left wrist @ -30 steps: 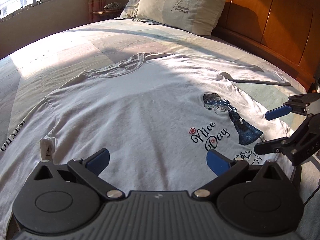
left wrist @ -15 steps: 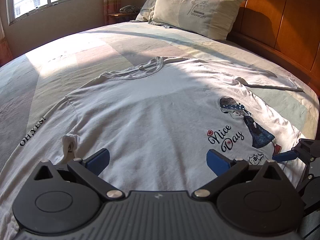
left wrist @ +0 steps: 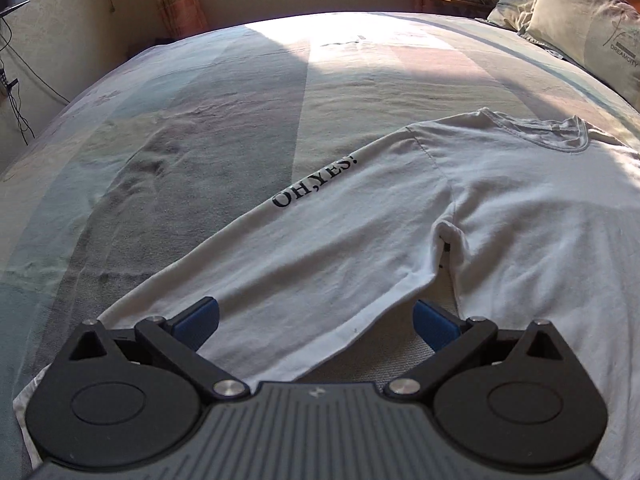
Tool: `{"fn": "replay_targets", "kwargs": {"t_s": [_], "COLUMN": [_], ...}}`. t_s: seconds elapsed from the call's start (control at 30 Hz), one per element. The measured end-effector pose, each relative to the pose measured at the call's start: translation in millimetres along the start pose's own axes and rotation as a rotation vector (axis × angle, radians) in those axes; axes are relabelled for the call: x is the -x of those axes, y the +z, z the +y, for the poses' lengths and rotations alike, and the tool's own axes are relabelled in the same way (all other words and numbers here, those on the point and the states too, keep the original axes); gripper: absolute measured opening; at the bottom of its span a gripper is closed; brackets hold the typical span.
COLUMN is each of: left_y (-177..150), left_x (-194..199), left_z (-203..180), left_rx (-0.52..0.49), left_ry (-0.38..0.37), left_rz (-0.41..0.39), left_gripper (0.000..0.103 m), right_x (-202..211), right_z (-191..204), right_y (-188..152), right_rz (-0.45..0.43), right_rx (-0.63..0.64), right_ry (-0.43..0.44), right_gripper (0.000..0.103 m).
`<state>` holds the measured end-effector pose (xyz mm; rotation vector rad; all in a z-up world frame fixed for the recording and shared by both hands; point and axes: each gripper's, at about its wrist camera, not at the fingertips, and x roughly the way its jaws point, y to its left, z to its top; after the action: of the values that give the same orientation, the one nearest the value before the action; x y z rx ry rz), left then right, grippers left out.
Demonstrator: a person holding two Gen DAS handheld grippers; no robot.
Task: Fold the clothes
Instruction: 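Move the left gripper along the 'OH,YES!' sleeve toward its cuff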
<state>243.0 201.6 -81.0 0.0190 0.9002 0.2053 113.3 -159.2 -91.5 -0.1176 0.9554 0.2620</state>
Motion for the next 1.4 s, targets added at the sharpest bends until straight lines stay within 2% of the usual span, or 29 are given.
{"fn": "replay_targets", "kwargs": {"t_s": [0.07,0.2,0.23,0.4,0.43,0.53,0.67,0.8,1.03,1.13,1.23,1.4], "left_y": [-3.4,-12.4,-14.1,-14.1,-11.6,-7.3,-9.5,-8.7,-4.9,-2.4,-2.9,-11.7], "left_x": [-12.6,-14.0,-8.5,15.0,15.5,2.8,-3.9,7.6,8.7,10.3,2.6,-21.4], "left_z": [5.9,10.9,8.7,11.7,11.9,12.1,3.3,-0.8,17.5,36.9,57.8,79.8], "left_rx": [0.025,0.072,0.052,0.069,0.076,0.112,0.058,0.014,0.050,0.107,0.184,0.219], "left_ry": [-0.009,-0.099,-0.134,-0.318,-0.318,-0.264,-0.225,-0.172,-0.063,-0.039,-0.050,-0.069], "left_rz": [0.047,0.099,0.118,0.070,0.048,0.078,0.115,0.085,0.052,0.033,0.055,0.139], "left_gripper": [0.102,0.102,0.102,0.102,0.102,0.102,0.102,0.102,0.102,0.102,0.102,0.102], "right_x": [0.0,0.4,0.4,0.1,0.0,-0.2,0.5,1.2,1.0,1.0,0.9,0.8], "right_z": [0.4,1.0,0.8,-0.1,0.2,0.9,0.7,0.2,0.2,0.7,0.7,0.2], "right_y": [-0.1,-0.9,-1.3,-2.3,-2.0,-1.4,-2.7,-4.3,-4.8,-4.8,-4.4,-3.9], "right_rz": [-0.001,-0.005,-0.008,-0.020,-0.020,-0.019,-0.027,-0.040,-0.045,-0.047,-0.045,-0.042], "right_rx": [-0.002,-0.004,-0.004,-0.008,-0.009,-0.011,-0.011,-0.010,-0.010,-0.012,-0.012,-0.012], "right_ry": [-0.002,-0.005,-0.004,-0.002,-0.005,-0.009,-0.007,-0.006,-0.006,-0.008,-0.009,-0.008], "right_gripper": [0.103,0.103,0.103,0.103,0.103,0.103,0.103,0.103,0.103,0.103,0.103,0.103]}}
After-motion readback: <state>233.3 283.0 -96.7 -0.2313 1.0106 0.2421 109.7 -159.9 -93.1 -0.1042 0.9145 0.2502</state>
